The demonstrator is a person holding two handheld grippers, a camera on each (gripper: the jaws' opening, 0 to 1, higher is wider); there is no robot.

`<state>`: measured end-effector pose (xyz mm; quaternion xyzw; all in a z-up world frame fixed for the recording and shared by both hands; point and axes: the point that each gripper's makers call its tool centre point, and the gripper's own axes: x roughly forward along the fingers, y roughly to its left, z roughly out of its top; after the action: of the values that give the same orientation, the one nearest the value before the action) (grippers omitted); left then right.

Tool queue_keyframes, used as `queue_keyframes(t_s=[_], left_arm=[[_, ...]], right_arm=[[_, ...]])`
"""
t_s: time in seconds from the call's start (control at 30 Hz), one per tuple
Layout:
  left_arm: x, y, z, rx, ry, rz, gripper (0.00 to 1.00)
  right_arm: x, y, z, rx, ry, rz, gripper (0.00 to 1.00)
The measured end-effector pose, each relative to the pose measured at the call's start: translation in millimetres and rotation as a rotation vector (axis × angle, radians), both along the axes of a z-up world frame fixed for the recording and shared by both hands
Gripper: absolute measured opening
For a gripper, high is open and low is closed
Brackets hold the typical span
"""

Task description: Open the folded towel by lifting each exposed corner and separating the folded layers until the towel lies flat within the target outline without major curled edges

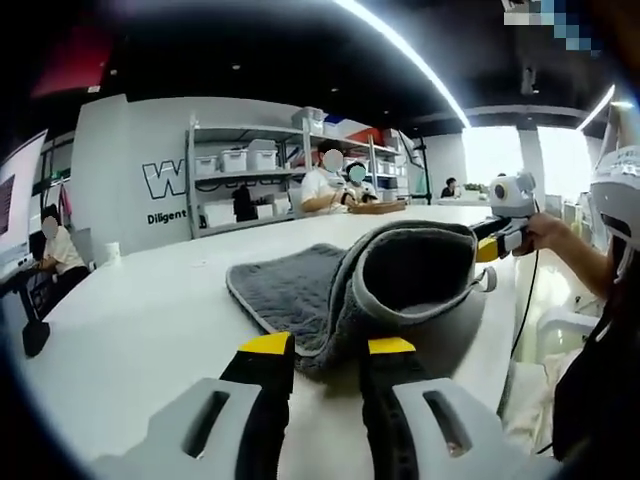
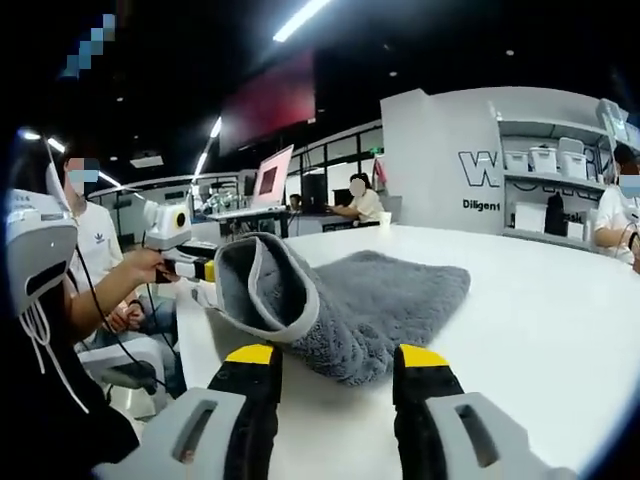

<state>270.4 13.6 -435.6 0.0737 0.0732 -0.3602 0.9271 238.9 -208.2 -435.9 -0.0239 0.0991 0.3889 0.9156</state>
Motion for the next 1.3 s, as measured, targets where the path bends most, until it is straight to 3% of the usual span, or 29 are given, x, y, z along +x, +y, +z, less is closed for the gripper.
queue_keyframes(t_s=[0.3,0.5,0.73,0.93,1.13,1.3], left_arm=[[-0.3,8.6,8.9,0.017,-0.017,0.011,0.27],[2.6,21.9,11.8,0.002,-0.012,0.054,0.35],[4.7,32.8,15.4,0.008,-0.013,0.100,0.46],[3.3,43.8,23.1,-0.004,-0.026,0.129,0.46],[-1.8,45.9,39.4,-0.096,-0.049,0.123,0.45],[-1.8,42.6,38.0,-0.081,-0.053,0.114,0.46]], right_arm=[[-7.0,-1.5,22.9,0.014,-0.043,0.002,0.41],[-7.1,-5.5,34.6,0.051,-0.062,-0.016,0.40],[-4.5,-8.7,34.7,0.044,-0.063,-0.025,0.40],[-5.3,-6.7,34.8,0.043,-0.064,-0.018,0.39],[-5.7,-6.0,33.9,0.050,-0.059,-0.020,0.39],[-5.7,-6.3,33.8,0.049,-0.059,-0.020,0.39]])
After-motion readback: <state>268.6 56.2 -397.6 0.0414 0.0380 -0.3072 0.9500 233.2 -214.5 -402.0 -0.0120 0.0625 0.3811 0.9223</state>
